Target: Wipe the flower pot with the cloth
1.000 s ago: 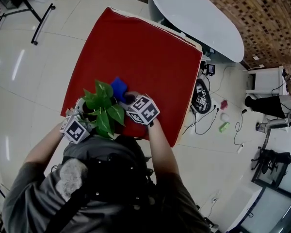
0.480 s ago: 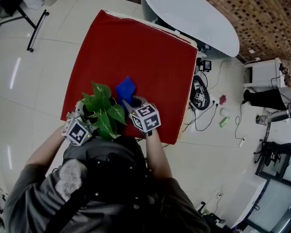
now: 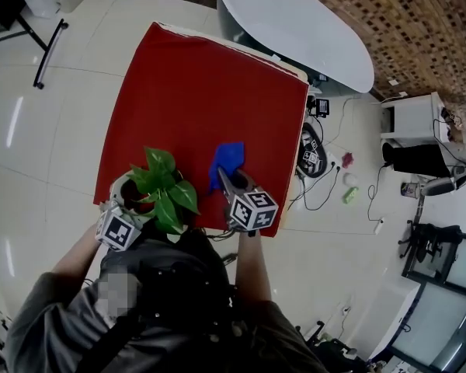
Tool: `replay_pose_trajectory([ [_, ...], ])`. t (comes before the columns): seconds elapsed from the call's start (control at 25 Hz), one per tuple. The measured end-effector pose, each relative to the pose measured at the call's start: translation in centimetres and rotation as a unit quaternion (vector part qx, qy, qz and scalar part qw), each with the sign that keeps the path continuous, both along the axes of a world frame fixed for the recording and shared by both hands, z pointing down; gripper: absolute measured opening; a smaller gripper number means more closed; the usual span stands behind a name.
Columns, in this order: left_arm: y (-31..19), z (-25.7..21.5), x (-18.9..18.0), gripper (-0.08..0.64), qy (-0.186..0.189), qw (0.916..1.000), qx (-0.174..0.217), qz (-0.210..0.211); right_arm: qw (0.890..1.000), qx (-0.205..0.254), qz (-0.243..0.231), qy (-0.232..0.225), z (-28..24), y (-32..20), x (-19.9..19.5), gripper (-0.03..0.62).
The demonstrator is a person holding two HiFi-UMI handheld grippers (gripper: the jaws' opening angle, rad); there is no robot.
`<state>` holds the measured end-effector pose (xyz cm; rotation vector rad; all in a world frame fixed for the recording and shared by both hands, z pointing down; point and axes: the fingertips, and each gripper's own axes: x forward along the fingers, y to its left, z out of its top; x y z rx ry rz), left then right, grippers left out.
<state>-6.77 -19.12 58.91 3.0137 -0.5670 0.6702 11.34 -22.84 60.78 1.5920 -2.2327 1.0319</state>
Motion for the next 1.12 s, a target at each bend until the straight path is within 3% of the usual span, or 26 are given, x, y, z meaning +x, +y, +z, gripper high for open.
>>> replay_pose_trajectory([
  [0.16,0.0,-0.1,-2.4,0.472,0.008,0.9976,-0.001,-0.069,0.999,0.029,0.032,0.013,-1.3,0.7,1.8,0.078],
  [0.32,0.4,-1.7,-5.6,0.472,0.030,0.9859,-0.015,-0.164,0.996,0.067,0.059,0.007,-4.4,2.5,3.6,0.078],
  [0.48,4.2,-6.7,-7.0,0.465,0.062,0.9757,0.033,-0.207,0.991,0.121,0.056,0.009,-8.5,8.2,4.1,0.078],
  [0.6,8.5,-11.9,-7.4,0.449,0.125,0.9603,0.059,-0.242,0.986,0.160,0.050,0.017,-11.7,14.4,4.2,0.078],
  [0.72,13.6,-18.0,-6.2,0.449,0.181,0.9493,0.090,-0.241,0.978,0.199,0.063,0.005,-15.9,20.0,4.9,0.078],
  [0.84,19.6,-22.8,-4.6,0.328,0.227,0.9399,0.130,-0.219,0.968,0.242,0.068,0.015,-19.6,25.9,5.2,0.078],
  [0.92,24.1,-24.4,-3.7,0.318,0.248,0.9372,0.139,-0.201,0.962,0.264,0.068,0.025,-21.3,30.4,4.8,0.078],
  [1.12,31.5,-26.7,-1.6,0.224,0.238,0.9410,0.140,-0.196,0.946,0.310,0.085,0.042,-26.3,39.5,4.9,0.078],
])
